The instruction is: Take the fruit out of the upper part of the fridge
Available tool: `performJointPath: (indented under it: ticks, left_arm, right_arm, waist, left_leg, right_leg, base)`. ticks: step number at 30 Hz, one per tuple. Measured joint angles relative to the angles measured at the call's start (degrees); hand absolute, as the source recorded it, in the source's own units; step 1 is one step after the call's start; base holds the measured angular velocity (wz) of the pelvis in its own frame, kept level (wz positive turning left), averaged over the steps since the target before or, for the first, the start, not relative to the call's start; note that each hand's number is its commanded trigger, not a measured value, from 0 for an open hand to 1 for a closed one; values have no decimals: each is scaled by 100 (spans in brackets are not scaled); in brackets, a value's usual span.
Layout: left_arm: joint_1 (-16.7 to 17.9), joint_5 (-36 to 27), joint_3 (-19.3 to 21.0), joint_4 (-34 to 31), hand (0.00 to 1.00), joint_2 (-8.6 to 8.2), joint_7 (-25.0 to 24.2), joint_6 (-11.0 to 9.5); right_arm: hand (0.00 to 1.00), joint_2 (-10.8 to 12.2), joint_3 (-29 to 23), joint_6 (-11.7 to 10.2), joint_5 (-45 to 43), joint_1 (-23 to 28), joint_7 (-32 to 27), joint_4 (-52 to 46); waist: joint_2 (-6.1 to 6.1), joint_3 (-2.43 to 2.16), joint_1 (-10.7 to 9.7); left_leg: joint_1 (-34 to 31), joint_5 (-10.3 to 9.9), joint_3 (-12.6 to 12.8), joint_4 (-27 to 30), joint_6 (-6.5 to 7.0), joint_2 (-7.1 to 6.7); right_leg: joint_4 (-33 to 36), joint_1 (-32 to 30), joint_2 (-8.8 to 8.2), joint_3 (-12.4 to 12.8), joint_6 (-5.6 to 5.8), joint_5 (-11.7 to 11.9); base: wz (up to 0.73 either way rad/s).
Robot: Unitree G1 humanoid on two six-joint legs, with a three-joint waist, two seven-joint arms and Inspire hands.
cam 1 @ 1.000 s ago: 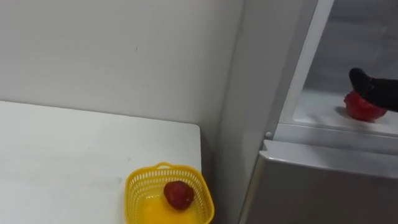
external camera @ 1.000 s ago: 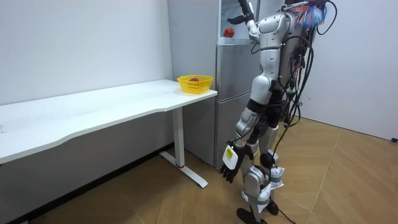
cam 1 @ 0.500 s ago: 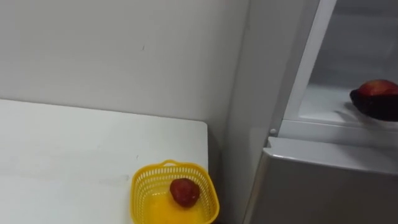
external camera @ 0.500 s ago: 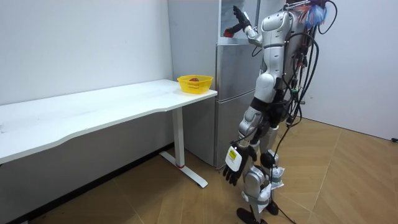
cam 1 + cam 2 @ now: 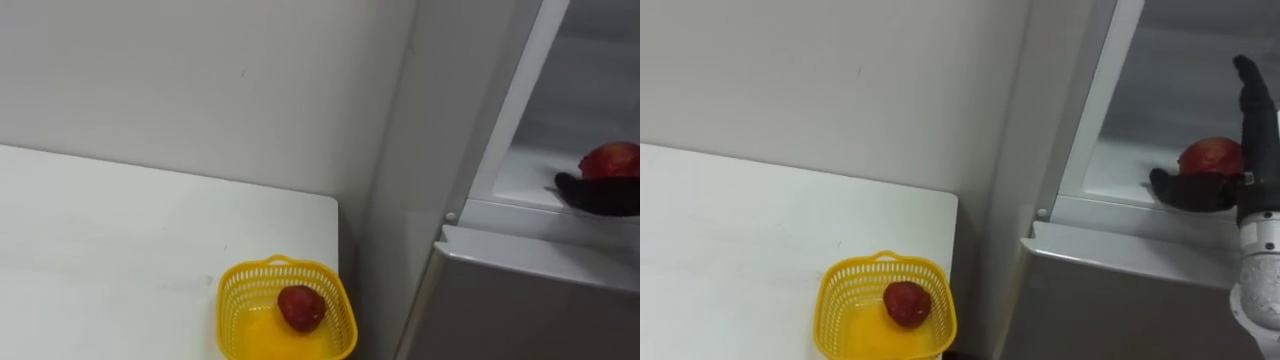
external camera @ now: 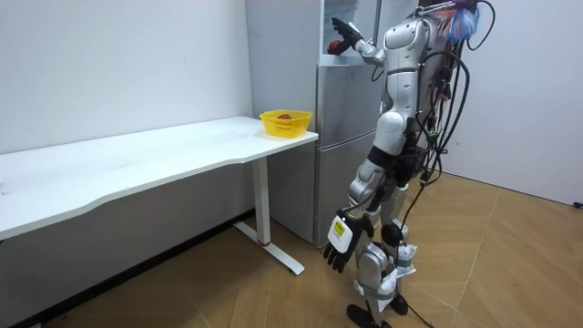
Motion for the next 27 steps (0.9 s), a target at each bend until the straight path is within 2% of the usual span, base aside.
performJointPath:
  ticks: [7,12,14,18,22,27]
  left_arm:
    - [154,1,110,-191,0,2,-38,46]
    - [182,30,124,-188,0,8,-61,138]
    - [184,120,145,-188,0,7,-67,138]
    - [122,120,219,-188,0,24,-65,137]
    - [148,118,216,-184,0,25,-69,149]
    - [190,119,214,-185,0,25,-114,260]
  right_arm:
    - [0,-39,0,30,381,-313,322,615]
    - [0,-86,43,73,597,-353,573,746]
    - [0,-86,44,75,592,-352,699,794]
    - [0,-112,40,63,614,-359,878,991]
    - [0,-131,135,88,787,-488,918,1230]
    - [0,-198,163,134,828,-497,1073,1265]
  waist:
    - [23,8,-3]
    - [24,5,-8]
    - [40,16,-22]
    - [48,15,-27]
    - [46,12,-8]
    - [46,11,7]
  left_leg:
    - [39,0,17,6,0,2]
    - [62,-1,11,32,0,3]
    - [134,-2,-8,41,1,2]
    - [144,-6,-86,69,1,-2]
    - [135,-6,-90,101,0,-6]
    - [121,-7,-89,136,2,-22]
  right_leg:
    - [-1,41,2,9,-1,1]
    - [-12,71,2,3,-6,4]
    - [-23,141,2,-17,-6,4]
    - [-21,214,-5,-120,-6,4]
    - [-18,216,-13,-119,-6,4]
    - [-28,206,-24,-119,-6,2]
  base:
    - [0]
    - [0]
    - [7]
    - [10]
    - [1]
    - [0]
